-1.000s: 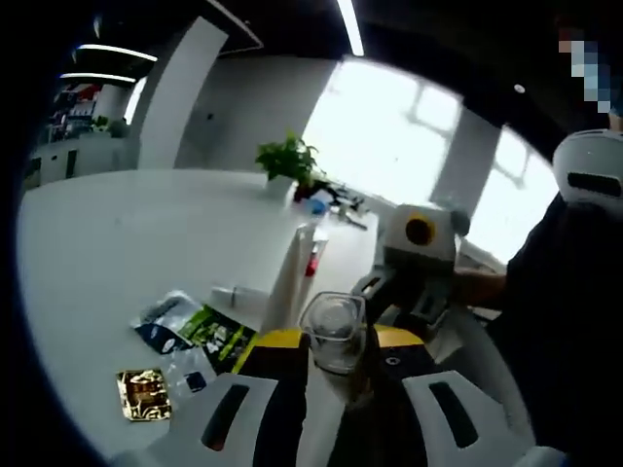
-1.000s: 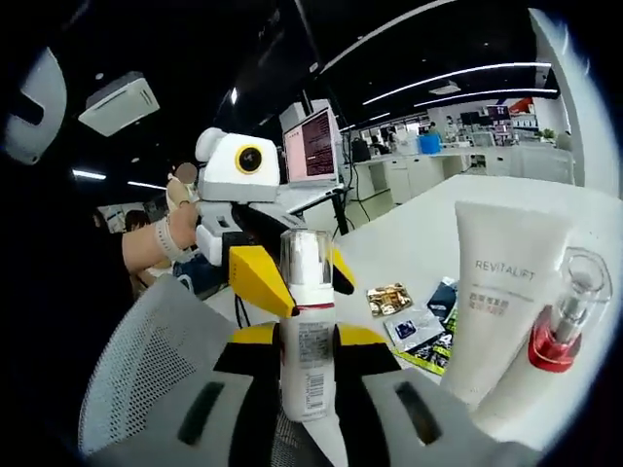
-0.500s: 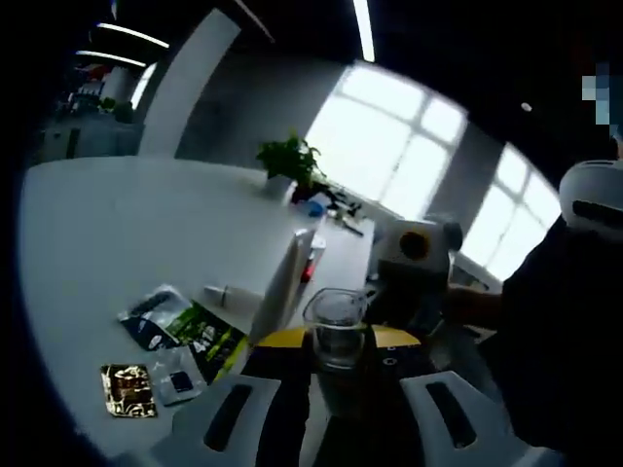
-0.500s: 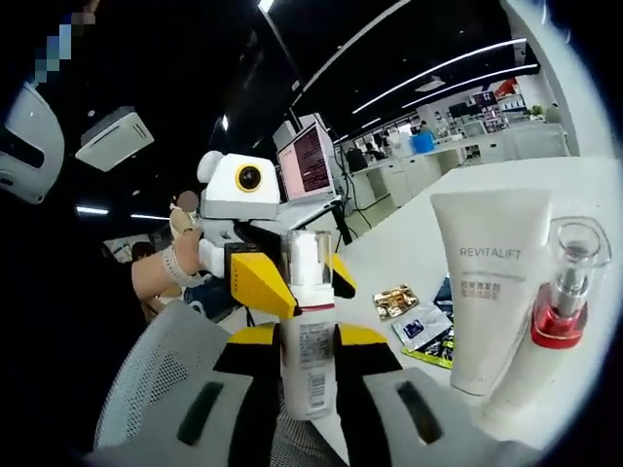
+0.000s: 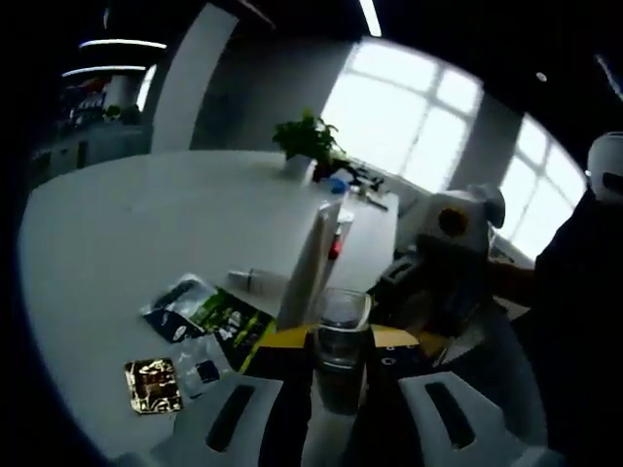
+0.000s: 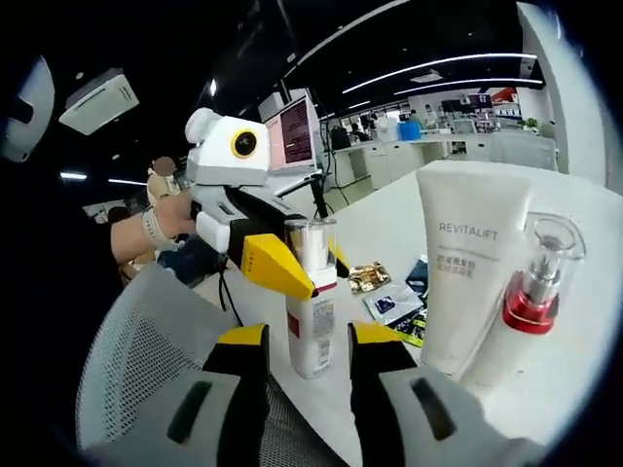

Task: Arrange the skincare products in the storage area until every visible bottle or jar stands upright without overlapping.

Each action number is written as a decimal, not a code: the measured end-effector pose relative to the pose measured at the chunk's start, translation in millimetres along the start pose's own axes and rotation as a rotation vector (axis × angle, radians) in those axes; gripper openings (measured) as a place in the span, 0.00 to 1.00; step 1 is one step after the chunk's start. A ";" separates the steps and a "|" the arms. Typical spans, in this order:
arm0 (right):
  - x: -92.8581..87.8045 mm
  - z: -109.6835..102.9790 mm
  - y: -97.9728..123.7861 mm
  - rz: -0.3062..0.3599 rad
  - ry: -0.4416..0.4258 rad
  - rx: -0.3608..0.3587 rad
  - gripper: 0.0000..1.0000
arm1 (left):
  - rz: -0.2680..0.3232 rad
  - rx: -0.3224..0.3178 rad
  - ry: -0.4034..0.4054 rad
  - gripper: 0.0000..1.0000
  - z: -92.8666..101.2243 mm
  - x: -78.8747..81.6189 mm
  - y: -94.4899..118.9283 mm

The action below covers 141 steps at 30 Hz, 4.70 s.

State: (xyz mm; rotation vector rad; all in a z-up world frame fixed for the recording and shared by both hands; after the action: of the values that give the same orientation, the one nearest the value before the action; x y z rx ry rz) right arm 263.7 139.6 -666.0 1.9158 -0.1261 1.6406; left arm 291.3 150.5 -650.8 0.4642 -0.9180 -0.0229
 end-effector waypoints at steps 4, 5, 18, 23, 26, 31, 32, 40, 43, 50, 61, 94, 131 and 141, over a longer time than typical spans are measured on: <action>9.6 5.8 7.1 0.026 -0.015 -0.020 0.32 | -0.024 0.057 -0.049 0.16 -7.6 -6.1 -2.7; 11.9 6.5 8.2 0.029 -0.015 -0.020 0.31 | -0.035 0.060 -0.053 0.16 -7.7 -8.4 -3.7; 36.4 25.0 -2.8 0.110 -0.089 -0.151 0.28 | -0.015 0.146 -0.181 0.16 -9.5 -10.0 -18.4; 34.6 25.9 -11.9 0.107 -0.088 -0.163 0.27 | -0.001 0.133 -0.183 0.16 -8.6 -9.6 -21.3; 32.3 28.8 -13.8 0.107 -0.103 -0.165 0.26 | -0.004 0.128 -0.198 0.16 -7.8 -10.8 -22.3; 28.6 29.4 -16.0 0.098 -0.106 -0.171 0.23 | -0.012 0.126 -0.209 0.16 -8.2 -13.3 -24.9; 28.6 29.7 -15.7 0.102 -0.107 -0.173 0.23 | -0.012 0.127 -0.209 0.16 -8.7 -13.3 -24.8; 25.3 29.6 -16.9 0.082 -0.069 -0.176 0.20 | -0.017 0.117 -0.256 0.17 -10.4 -16.1 -26.6; 23.5 29.8 -17.3 0.081 -0.064 -0.174 0.20 | -0.024 0.117 -0.277 0.17 -10.9 -17.2 -27.2; 25.2 30.5 -16.4 0.089 -0.011 -0.180 0.20 | -0.128 0.142 -0.314 0.24 -22.6 -37.7 -29.0; 17.6 31.3 -18.7 0.055 0.054 -0.191 0.20 | -0.179 0.187 -0.306 0.23 -34.6 -47.5 -27.6; -2.8 19.8 -5.8 -0.037 0.091 -0.167 0.30 | -0.248 0.225 -0.306 0.22 -41.5 -58.4 -23.4; -55.2 31.0 -8.7 -0.349 0.188 -0.099 0.15 | -0.347 0.200 -0.264 0.09 -29.0 -66.1 -40.6; -60.9 41.0 2.4 -0.377 0.184 -0.115 0.14 | -0.348 0.185 -0.278 0.08 -27.4 -60.3 -54.5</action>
State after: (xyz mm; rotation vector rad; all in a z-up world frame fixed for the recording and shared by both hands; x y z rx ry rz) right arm 284.2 98.7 -723.4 1.5794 0.2005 1.5058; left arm 285.0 124.6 -732.3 0.8039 -1.1071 -0.3279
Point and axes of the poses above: the point that each gripper's makers call its tool centre point, and the gripper's own axes: y roughly backward along the fingers, z roughly to its right, x roughly out of its top, the point moved 1 cm from there along y, roughly backward along the fingers, and after that the axes turned 11 degrees about y, right-handed, at the moved point
